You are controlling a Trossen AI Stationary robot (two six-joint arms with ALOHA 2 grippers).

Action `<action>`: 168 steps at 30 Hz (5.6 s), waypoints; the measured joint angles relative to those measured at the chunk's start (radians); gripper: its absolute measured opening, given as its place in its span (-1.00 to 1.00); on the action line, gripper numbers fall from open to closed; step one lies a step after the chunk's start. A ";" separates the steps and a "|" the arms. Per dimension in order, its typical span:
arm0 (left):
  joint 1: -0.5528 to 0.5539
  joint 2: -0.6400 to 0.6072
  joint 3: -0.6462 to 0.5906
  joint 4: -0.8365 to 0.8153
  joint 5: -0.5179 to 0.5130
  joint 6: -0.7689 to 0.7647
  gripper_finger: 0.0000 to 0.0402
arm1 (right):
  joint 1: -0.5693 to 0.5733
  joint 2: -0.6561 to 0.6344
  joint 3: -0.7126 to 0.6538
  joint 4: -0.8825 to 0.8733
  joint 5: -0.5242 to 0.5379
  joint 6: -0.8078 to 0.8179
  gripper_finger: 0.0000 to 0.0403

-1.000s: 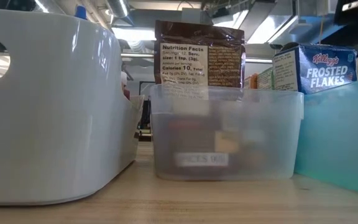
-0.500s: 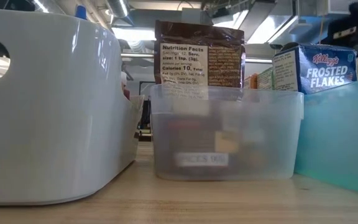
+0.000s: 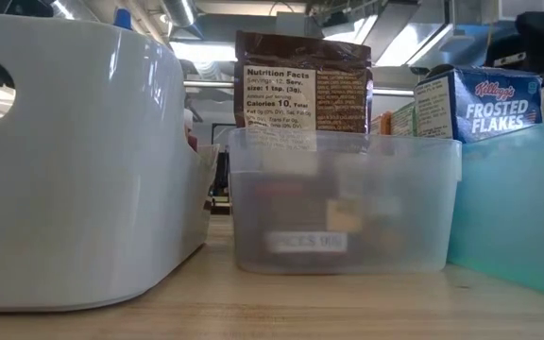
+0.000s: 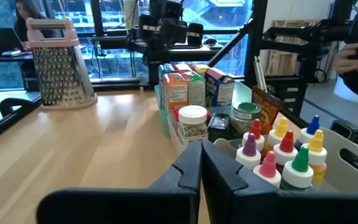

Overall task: Pick & Place Kitchen Items
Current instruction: Return to Home Position

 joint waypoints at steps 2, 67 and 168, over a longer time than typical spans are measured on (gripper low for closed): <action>0.000 0.000 0.000 0.000 0.000 -0.002 -0.98 | -0.028 0.000 0.000 0.002 -0.015 -0.003 -0.99; 0.000 0.000 0.000 0.000 -0.007 0.069 -0.95 | -0.130 0.001 0.001 -0.068 0.119 0.003 -0.99; 0.000 0.000 0.000 0.000 -0.008 0.070 -0.96 | -0.129 0.001 0.001 -0.068 0.118 0.003 -0.99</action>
